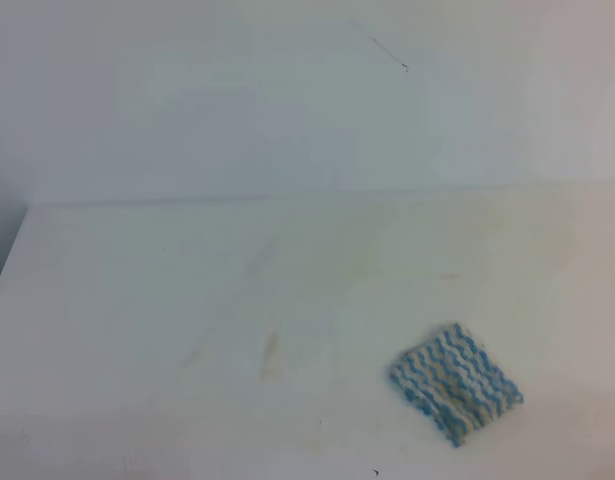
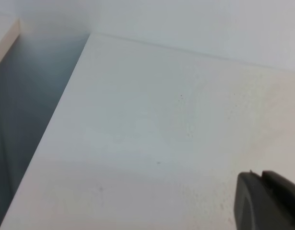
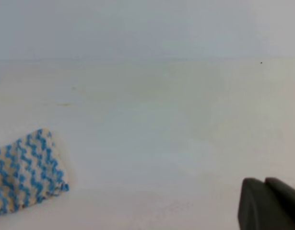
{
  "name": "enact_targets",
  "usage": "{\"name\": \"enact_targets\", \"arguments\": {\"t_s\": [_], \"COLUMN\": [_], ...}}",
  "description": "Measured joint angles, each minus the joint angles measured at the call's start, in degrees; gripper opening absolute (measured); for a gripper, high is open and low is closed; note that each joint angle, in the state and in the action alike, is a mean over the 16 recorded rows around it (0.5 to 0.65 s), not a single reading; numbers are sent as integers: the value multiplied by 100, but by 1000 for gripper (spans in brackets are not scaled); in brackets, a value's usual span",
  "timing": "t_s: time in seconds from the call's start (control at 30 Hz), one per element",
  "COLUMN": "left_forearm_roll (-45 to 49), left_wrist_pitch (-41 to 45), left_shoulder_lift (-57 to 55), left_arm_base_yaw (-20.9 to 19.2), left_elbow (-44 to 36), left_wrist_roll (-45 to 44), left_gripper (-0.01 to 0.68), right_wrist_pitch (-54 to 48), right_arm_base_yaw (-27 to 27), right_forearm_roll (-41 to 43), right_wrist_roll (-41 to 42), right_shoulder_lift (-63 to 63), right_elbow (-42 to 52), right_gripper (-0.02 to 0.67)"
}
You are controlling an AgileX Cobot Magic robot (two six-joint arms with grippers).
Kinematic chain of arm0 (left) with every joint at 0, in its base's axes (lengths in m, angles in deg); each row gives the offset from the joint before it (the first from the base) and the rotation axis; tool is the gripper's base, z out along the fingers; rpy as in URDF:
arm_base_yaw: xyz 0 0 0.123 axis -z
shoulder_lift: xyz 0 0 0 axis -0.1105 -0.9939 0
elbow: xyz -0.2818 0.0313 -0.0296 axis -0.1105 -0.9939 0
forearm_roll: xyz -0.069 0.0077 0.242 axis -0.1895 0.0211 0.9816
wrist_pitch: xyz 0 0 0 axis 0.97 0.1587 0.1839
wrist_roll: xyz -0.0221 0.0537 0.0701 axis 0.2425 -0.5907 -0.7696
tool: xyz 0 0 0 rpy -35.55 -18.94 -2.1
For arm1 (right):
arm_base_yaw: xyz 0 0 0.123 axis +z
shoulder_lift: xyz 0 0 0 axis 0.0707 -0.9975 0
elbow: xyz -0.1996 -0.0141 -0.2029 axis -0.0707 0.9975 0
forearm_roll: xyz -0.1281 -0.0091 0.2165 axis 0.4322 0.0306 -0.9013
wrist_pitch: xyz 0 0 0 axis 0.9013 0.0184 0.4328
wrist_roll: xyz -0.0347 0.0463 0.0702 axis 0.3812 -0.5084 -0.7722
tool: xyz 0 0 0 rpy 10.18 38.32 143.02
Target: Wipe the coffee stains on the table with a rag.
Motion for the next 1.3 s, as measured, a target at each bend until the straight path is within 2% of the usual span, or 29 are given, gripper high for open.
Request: {"name": "enact_targets", "arguments": {"t_s": [1.3], "left_forearm_roll": [0], "left_wrist_pitch": [0], "left_shoulder_lift": [0], "left_arm_base_yaw": [0], "left_elbow": [0], "left_wrist_roll": [0], "left_gripper": [1], "right_wrist_pitch": [0], "right_arm_base_yaw": [0], "right_forearm_roll": [-10], "right_wrist_roll": [0], "right_shoulder_lift": [0], "right_elbow": [0], "right_gripper": [-2]}}
